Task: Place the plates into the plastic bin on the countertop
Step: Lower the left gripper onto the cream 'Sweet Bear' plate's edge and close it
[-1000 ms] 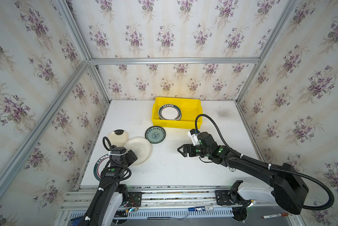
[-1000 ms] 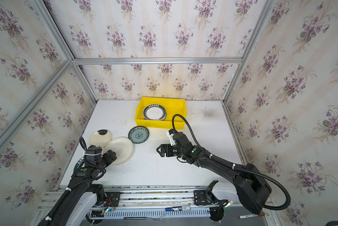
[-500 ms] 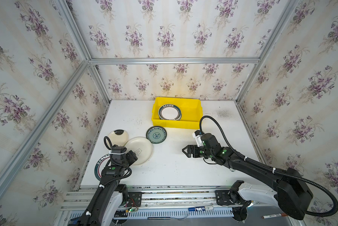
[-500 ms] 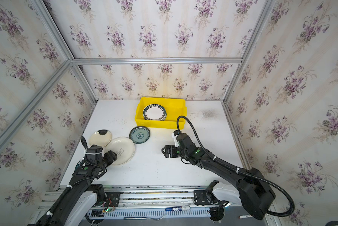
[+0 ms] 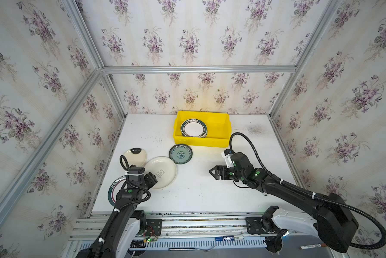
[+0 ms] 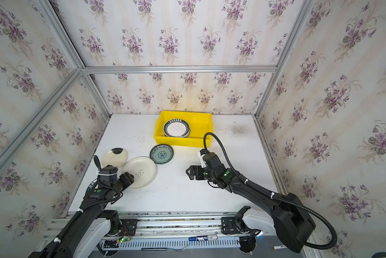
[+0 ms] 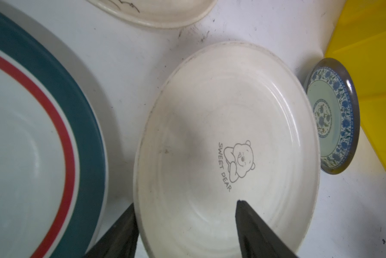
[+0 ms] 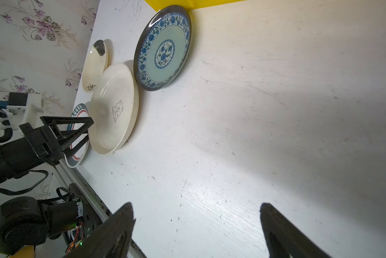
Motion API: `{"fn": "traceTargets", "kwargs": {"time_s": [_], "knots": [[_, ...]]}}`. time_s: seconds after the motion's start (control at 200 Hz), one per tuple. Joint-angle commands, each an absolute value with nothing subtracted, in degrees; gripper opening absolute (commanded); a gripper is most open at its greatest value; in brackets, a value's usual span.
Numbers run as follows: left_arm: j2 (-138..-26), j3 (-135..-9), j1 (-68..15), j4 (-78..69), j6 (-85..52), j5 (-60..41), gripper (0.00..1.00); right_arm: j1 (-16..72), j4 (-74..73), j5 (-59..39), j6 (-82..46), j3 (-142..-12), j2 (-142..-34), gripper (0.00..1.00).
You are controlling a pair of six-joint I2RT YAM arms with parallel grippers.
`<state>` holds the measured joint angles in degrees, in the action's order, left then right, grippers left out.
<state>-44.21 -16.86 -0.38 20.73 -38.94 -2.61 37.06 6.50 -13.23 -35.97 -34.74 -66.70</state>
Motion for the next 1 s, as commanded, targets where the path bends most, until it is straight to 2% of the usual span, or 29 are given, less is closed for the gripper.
{"fn": "traceTargets", "kwargs": {"time_s": [0.0, 0.215, 0.305, 0.34, 0.655, 0.835, 0.93, 0.995], "knots": [[-44.8, -17.4, -0.3, 19.3, -37.9, -2.3, 0.66, 36.9, 5.3, -13.3, -35.8, -34.7, -66.5, 0.91], [-45.0, -17.3, -0.3, 19.2, -36.5, -0.2, 0.56, 36.8, 4.8, -13.7, -36.3, -34.7, -67.2, 0.90], [-45.2, -17.5, -0.3, 19.3, -36.2, -0.4, 0.56, 36.7, 4.4, -13.9, -36.7, -34.7, -67.5, 0.90], [-45.3, -17.6, -0.3, 19.3, -36.0, -0.1, 0.51, 36.7, 4.2, -14.1, -36.9, -34.6, -67.6, 0.90], [-49.6, -19.1, -0.4, 18.8, -35.2, -0.6, 0.44, 36.6, 3.4, -14.0, -37.6, -33.7, -67.8, 0.89], [-50.5, -19.3, -0.4, 18.6, -34.9, -1.1, 0.27, 36.5, 3.2, -14.1, -37.8, -33.6, -67.9, 0.89], [-50.5, -19.3, -0.4, 18.5, -34.9, -1.0, 0.28, 36.3, 2.8, -14.1, -37.8, -33.5, -67.9, 0.88], [-50.9, -19.4, -0.4, 18.5, -34.9, -1.2, 0.24, 36.4, 2.6, -14.3, -38.0, -33.3, -68.1, 0.88]]}}
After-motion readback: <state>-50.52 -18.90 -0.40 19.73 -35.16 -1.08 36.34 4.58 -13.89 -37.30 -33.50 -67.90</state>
